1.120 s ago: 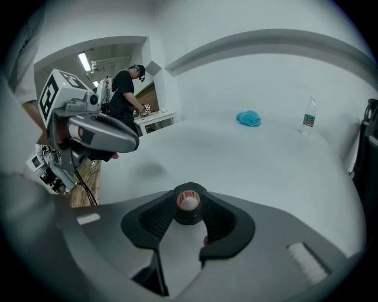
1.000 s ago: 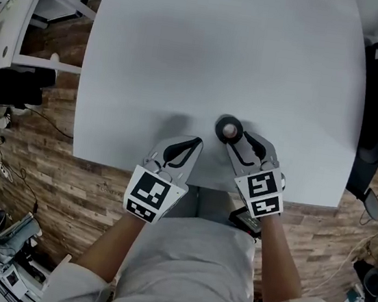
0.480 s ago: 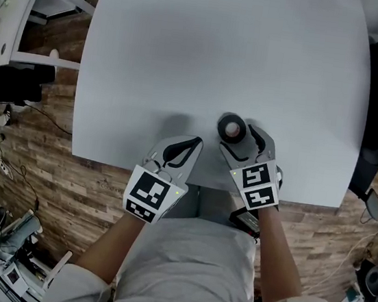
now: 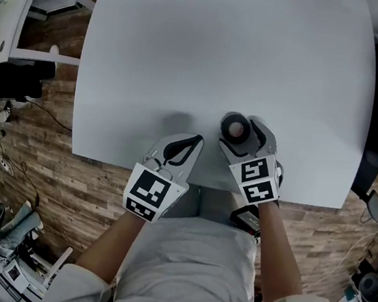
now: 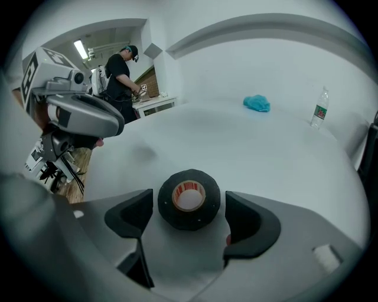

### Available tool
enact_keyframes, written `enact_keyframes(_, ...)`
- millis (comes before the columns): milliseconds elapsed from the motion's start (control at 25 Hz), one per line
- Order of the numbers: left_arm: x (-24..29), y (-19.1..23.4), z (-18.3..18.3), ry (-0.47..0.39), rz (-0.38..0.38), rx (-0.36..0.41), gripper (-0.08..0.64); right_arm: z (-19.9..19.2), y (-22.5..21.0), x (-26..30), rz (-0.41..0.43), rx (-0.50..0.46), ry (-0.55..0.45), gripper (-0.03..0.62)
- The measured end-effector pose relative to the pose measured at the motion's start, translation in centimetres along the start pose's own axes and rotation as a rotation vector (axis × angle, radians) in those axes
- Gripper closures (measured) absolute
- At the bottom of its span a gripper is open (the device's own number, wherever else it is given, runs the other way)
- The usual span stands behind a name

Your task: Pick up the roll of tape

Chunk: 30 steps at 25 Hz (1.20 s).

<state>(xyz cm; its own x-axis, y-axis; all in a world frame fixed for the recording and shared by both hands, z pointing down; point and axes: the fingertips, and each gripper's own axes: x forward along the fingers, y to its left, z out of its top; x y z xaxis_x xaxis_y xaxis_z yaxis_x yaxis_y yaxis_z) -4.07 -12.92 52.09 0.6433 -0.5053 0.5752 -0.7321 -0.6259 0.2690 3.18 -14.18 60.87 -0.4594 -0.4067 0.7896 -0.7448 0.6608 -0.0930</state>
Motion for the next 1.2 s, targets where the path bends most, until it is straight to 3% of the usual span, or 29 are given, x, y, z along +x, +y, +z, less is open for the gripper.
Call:
enact_keyframes(600, 0.39, 0.69, -0.22, 0.004, 0.008, -0.019, 0.541, -0.09, -0.21, 0.86, -0.016, -0.037, 0.026, 0.193)
enact_keyframes(720, 0.54, 0.65, -0.21, 0.003, 0.007, -0.024, 0.541, -0.05, -0.43, 0.75, -0.023, -0.037, 0.021, 0.238)
enact_keyframes(1200, 0.47, 0.49, -0.24, 0.004, 0.014, -0.028, 0.541, -0.04, -0.68, 0.49, -0.036, -0.039, 0.011, 0.255)
